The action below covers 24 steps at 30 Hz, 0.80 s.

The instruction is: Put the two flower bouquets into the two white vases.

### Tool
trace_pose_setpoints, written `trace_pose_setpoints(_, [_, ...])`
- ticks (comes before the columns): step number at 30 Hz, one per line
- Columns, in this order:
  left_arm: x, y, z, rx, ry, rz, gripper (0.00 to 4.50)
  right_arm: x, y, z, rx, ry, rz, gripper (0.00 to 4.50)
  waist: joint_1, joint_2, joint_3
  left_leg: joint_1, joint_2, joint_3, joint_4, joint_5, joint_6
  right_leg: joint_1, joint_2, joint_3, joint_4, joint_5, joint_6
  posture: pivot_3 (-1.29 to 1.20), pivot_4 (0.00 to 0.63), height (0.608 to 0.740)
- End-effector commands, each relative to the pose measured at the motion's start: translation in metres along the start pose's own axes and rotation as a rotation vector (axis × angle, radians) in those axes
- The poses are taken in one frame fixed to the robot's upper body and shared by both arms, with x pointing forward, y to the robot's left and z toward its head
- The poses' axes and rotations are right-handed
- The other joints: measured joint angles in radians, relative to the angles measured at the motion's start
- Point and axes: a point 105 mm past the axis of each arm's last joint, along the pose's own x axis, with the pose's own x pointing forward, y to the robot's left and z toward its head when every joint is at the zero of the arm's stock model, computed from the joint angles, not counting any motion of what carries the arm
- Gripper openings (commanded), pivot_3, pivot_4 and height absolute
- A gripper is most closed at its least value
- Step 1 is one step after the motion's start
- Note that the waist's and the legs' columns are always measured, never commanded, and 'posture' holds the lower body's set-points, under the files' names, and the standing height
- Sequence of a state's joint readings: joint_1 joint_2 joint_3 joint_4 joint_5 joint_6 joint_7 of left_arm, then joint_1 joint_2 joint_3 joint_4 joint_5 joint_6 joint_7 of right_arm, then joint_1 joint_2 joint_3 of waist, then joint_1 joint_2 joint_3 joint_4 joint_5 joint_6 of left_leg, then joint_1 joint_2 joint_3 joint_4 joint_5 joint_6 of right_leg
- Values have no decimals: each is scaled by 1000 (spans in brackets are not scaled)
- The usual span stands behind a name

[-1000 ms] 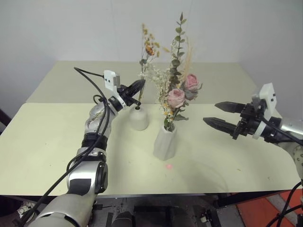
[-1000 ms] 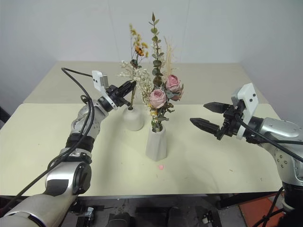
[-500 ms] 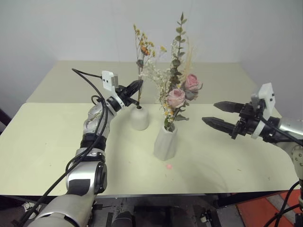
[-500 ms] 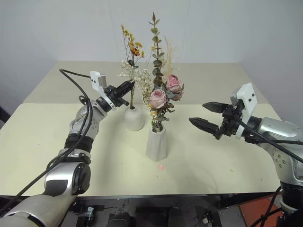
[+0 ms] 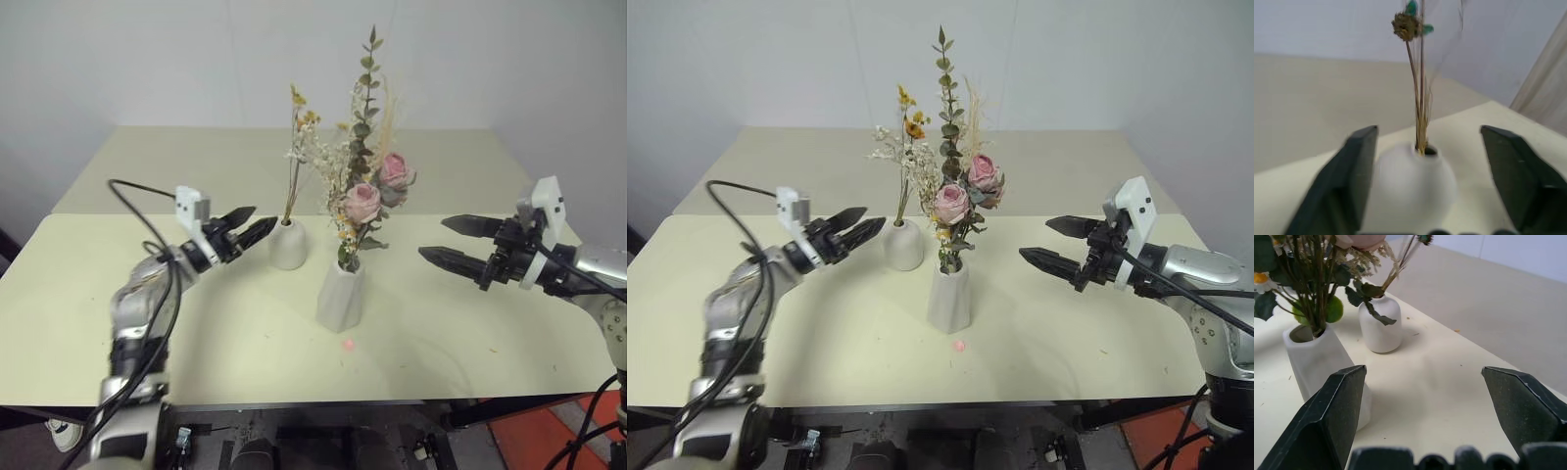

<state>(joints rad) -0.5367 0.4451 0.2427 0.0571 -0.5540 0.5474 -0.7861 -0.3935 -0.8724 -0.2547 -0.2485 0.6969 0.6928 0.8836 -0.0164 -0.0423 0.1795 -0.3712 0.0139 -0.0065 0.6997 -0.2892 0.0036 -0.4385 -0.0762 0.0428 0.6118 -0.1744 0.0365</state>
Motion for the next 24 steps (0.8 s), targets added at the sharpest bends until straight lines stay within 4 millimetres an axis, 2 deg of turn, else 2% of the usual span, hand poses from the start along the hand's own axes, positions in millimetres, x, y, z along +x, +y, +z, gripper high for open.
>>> trace_pose_setpoints(1, [-21, -19, 32, 131, -21, -61, 4482, -3, -2, 13, -60, -32, 7, 4500, 1, 0, 0, 0, 0, 0, 0, 0, 0, 0, 0, 0, 0, 0, 0, 0, 150, 740])
trace_pose_setpoints(7, [-46, -38, 50, 261, 22, -174, 4482, -5, -1, 12, -73, -28, 27, 4500, 6, 0, 0, 0, 0, 0, 0, 0, 0, 1, 0, 0, -1, 0, 0, 0, 150, 740])
trace_pose_setpoints(14, [-39, -32, 52, 281, -3, -123, 4482, 3, 4, 10, -73, -42, 49, 4500, 4, 0, 0, 1, 0, 1, 0, 0, 0, 1, 0, 0, -1, 0, 0, 0, 150, 740])
trace_pose_setpoints(24, [-51, -41, 62, 273, 54, -249, 4482, 2, 21, 14, -79, -89, 59, 4500, 2, 0, 0, 1, 0, 1, -1, 0, 0, 1, 1, 0, -1, -1, 0, 0, 150, 740])
